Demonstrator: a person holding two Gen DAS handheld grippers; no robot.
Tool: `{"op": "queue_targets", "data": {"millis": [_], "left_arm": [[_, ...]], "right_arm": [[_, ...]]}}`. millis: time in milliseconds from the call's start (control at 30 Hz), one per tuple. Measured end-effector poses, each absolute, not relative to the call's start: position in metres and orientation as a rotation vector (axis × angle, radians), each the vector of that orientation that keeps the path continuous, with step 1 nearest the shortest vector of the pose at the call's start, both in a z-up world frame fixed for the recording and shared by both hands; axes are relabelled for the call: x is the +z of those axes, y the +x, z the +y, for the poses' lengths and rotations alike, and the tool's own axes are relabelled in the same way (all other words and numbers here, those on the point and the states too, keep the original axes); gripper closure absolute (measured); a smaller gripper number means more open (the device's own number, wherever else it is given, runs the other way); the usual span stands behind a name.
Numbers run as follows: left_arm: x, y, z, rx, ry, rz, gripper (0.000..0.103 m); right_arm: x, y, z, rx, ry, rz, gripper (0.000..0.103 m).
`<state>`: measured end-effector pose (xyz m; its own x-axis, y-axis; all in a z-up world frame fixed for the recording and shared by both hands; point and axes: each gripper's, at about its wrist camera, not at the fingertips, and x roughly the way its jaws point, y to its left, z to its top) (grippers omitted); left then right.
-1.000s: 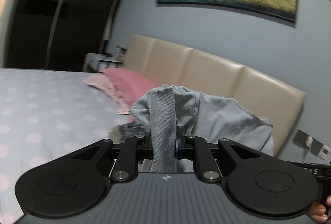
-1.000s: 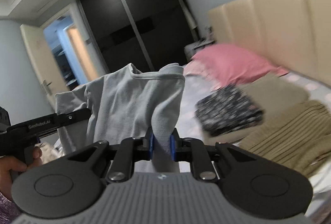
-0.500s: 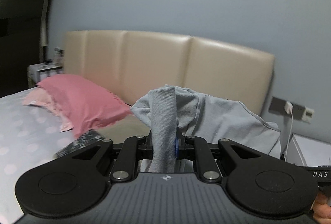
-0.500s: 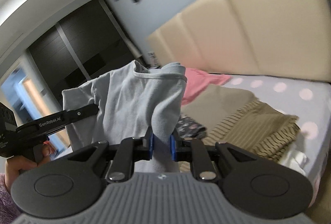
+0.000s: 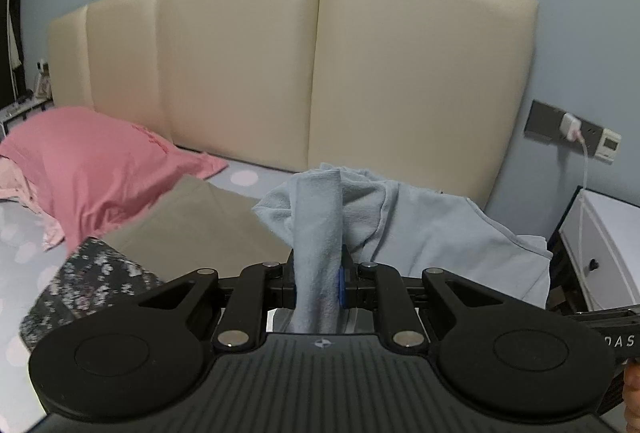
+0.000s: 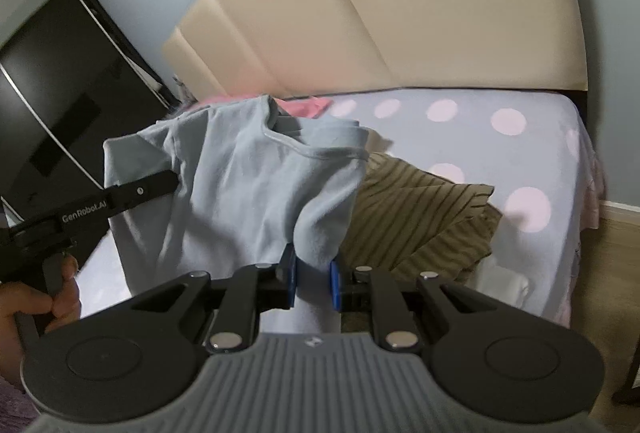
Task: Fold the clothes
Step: 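Carry the folded shirt with both tools onto the clothes stack and release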
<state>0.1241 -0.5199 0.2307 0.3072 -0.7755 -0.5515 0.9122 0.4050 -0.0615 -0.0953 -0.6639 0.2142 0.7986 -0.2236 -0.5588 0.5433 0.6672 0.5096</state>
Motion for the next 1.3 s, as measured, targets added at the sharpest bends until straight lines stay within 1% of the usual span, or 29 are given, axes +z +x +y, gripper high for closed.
{"op": "queue_targets", "data": {"millis": [200, 333, 567, 733, 833, 867, 933, 1000, 1033, 1100, 1133, 1167, 1200, 1267, 1300], "left_arm": [[0.202, 0.135, -0.564, -1.152, 0.362, 0.587, 0.09], [0.183, 0.138, -0.585, -1.154, 0.398, 0.604, 0.09], [0.148, 0.155, -0.606, -1.136, 0.397, 0.658, 0.09], [0.126, 0.167, -0.618, -1.118, 0.43, 0.699, 0.089], [0.114, 0.171, -0.624, -1.099, 0.443, 0.739, 0.088], [0.112, 0.17, -0.624, -1.092, 0.448, 0.739, 0.088], [0.116, 0.167, -0.622, -1.077, 0.461, 0.721, 0.083], [0.127, 0.163, -0.616, -1.07, 0.463, 0.69, 0.078], [0.135, 0.161, -0.611, -1.073, 0.449, 0.666, 0.078], [0.152, 0.16, -0.6, -1.072, 0.421, 0.614, 0.078], [0.16, 0.159, -0.595, -1.068, 0.41, 0.589, 0.078], [0.168, 0.159, -0.59, -1.066, 0.398, 0.57, 0.078], [0.174, 0.158, -0.585, -1.072, 0.387, 0.556, 0.078], [0.183, 0.156, -0.58, -1.101, 0.377, 0.544, 0.078], [0.185, 0.154, -0.579, -1.116, 0.382, 0.544, 0.083]], "right_arm": [[0.186, -0.084, -0.679, -0.523, 0.665, 0.515, 0.085], [0.163, -0.077, -0.691, -0.564, 0.688, 0.536, 0.085], [0.137, -0.071, -0.699, -0.609, 0.677, 0.564, 0.085], [0.124, -0.069, -0.713, -0.604, 0.727, 0.571, 0.085], [0.117, -0.069, -0.722, -0.608, 0.765, 0.595, 0.083], [0.117, -0.07, -0.724, -0.612, 0.777, 0.602, 0.081], [0.118, -0.075, -0.727, -0.624, 0.816, 0.609, 0.076], [0.127, -0.083, -0.729, -0.63, 0.838, 0.596, 0.067], [0.132, -0.088, -0.729, -0.638, 0.84, 0.584, 0.067], [0.14, -0.099, -0.729, -0.657, 0.847, 0.56, 0.067], [0.145, -0.106, -0.729, -0.669, 0.852, 0.544, 0.07], [0.151, -0.111, -0.73, -0.676, 0.851, 0.523, 0.076], [0.159, -0.116, -0.729, -0.682, 0.836, 0.498, 0.079], [0.171, -0.119, -0.722, -0.688, 0.765, 0.446, 0.079], [0.176, -0.118, -0.718, -0.682, 0.724, 0.422, 0.079]]}}
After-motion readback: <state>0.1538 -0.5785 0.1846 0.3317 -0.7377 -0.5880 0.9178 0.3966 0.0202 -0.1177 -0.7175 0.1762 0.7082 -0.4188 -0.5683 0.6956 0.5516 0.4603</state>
